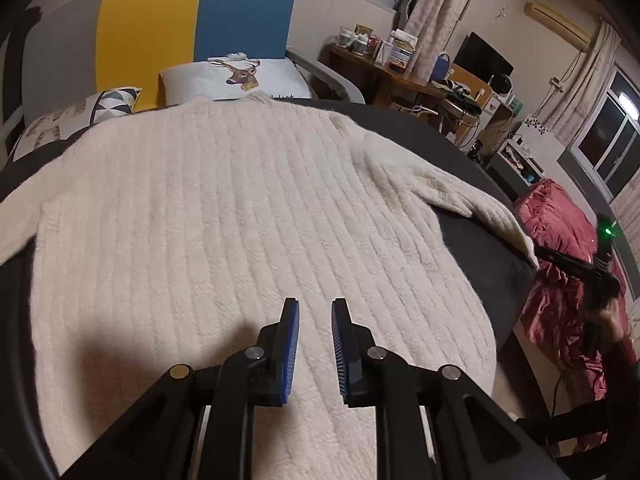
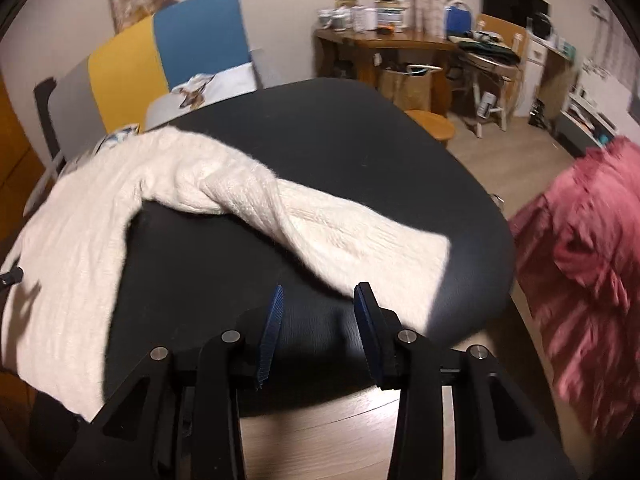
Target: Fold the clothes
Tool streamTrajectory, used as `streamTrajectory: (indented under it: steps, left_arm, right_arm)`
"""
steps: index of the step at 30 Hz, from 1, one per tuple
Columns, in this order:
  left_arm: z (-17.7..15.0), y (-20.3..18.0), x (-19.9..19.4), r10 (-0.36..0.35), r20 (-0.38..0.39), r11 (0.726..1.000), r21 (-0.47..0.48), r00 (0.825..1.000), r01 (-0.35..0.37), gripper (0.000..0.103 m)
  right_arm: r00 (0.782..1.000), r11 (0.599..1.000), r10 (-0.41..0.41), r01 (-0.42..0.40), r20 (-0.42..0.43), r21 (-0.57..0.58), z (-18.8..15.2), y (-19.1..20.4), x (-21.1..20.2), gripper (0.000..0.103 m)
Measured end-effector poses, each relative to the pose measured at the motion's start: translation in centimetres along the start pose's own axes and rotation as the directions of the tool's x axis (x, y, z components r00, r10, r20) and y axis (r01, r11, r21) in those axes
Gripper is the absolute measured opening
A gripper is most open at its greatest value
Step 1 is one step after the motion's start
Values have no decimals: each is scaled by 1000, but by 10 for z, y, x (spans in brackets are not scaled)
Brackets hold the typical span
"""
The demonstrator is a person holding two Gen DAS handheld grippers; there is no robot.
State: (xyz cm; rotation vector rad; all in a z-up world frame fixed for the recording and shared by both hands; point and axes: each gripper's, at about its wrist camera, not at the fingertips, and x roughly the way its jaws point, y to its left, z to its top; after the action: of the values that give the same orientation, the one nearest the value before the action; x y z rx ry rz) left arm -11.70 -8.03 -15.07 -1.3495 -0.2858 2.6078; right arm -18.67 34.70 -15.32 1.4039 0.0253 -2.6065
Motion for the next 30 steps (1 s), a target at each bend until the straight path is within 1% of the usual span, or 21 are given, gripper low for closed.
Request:
streamTrajectory:
  steps: [6,7,8,9,10,11,15,22,23,25,28,30]
  left_arm:
    - [-4,-7,16,-3,-45,1000,9,999,4,16]
    - [-4,-8,20,-10,-51,1000,7,999,10,16]
    - [-2,-10,22,-15,-52,1000,12,999,15,16]
    - [0,-12,24,-18,-50,1000,20,999,19,16]
    - [2,-15,26,-22,-48,999,28,999,23,16]
    - [4,-18,27,-26,-45,999,39,999,28,16]
    - [18,-32,32,-46,-21,994,100,999,48,16]
    - [78,-58,66,-70,17,977,203,997,65,16]
    - [87,-61,72,-68,19,976,210,998,62,16]
    - [107,-64,91,-59,14,980,190,998,55,16]
    - [129,-66,121,-46,-14,983,178,999,47,16]
    - [141,-68,142,-29,-42,983,182,999,36,16]
  right_arm:
    - [998,988,-63,61,-10,-140,3,3,21,40]
    - [996,983,-91,88,-12,-159,4,4,26,37]
    - [992,976,-127,123,-12,-180,4,5,30,21]
    - [988,969,-152,147,-7,-196,5,6,32,16]
    - [988,969,-155,150,-10,-195,6,6,32,11]
    - [989,972,-148,142,-19,-186,8,5,32,9]
    - [992,978,-124,116,-38,-171,8,1,29,8]
    - [995,980,-75,61,-68,-191,25,8,9,8]
    - [995,978,-71,56,-69,-199,29,9,4,8]
    - [995,976,-68,53,-67,-209,39,8,-7,8]
    - [995,972,-76,61,-61,-225,55,7,-21,8]
    - [993,967,-98,80,-64,-241,66,5,-24,8]
